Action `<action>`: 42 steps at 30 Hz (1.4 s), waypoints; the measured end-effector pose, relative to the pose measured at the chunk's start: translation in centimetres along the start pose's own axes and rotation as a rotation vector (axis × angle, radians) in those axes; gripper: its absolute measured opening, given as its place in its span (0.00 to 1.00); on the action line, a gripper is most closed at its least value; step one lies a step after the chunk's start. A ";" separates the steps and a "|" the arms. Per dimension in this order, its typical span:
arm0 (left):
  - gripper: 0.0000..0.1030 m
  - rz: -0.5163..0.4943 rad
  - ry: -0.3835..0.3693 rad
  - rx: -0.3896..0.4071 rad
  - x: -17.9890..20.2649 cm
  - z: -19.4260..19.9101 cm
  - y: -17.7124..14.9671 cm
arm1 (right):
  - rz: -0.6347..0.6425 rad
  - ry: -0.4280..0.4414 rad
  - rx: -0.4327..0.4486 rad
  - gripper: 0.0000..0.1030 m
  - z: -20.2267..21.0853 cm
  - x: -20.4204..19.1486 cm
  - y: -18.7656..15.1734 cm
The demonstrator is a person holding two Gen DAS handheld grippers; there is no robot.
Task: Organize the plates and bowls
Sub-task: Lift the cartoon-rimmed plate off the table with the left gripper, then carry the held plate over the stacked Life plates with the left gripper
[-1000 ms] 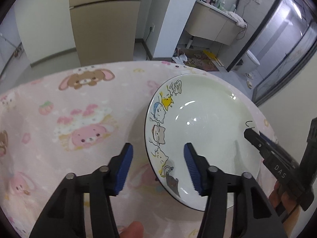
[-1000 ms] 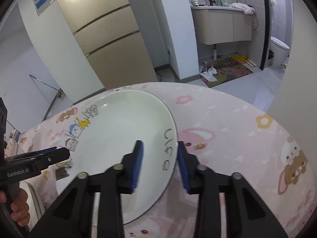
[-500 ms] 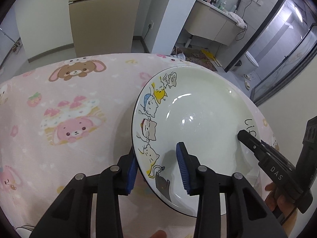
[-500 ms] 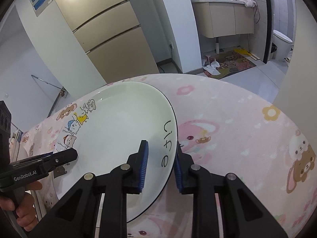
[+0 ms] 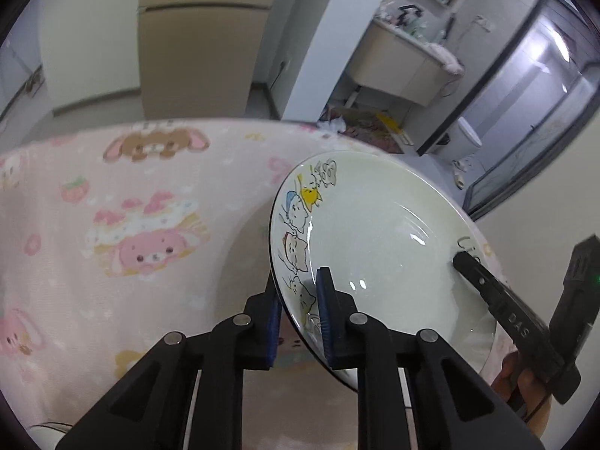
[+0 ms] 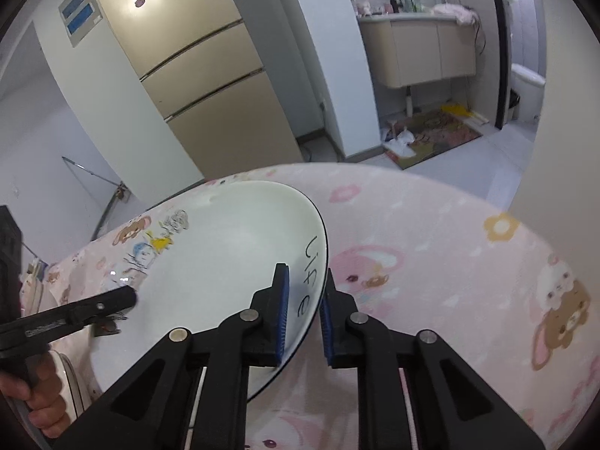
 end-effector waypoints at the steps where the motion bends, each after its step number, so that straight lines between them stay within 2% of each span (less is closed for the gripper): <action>1: 0.18 -0.015 -0.005 0.017 0.2 0.6 0.1 | -0.001 -0.002 0.018 0.14 0.3 -0.1 0.2; 7: 0.18 -0.051 -0.047 0.111 0.6 4.6 0.7 | 0.030 0.002 0.128 0.14 3.4 -1.9 1.9; 12: 0.18 -0.092 -0.028 0.220 0.7 9.2 1.0 | 0.064 0.027 0.202 0.14 5.5 -4.5 3.2; 17: 0.19 -0.095 -0.016 0.288 -1.4 14.5 0.2 | 0.114 0.065 0.256 0.14 7.8 -8.3 3.9; 24: 0.20 -0.044 0.025 0.347 -5.5 20.9 -2.3 | 0.224 0.125 0.267 0.14 10.2 -14.7 3.7; 33: 0.20 -0.016 0.063 0.397 -10.0 26.5 -7.4 | 0.288 0.186 0.264 0.15 13.2 -19.7 -0.5; 42: 0.20 0.005 0.067 0.385 -13.3 27.1 -12.3 | 0.340 0.187 0.231 0.15 14.1 -22.3 -4.8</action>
Point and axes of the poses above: each gripper's, at about its wrist camera, not at the fingertips, and z roughly against the way its jaws point, x to its right, y to its top, the point moved 3 cm from there along -z, roughly the way its jaws point, and after that the axes turned 11 degrees about z, right-handed, at the moved point
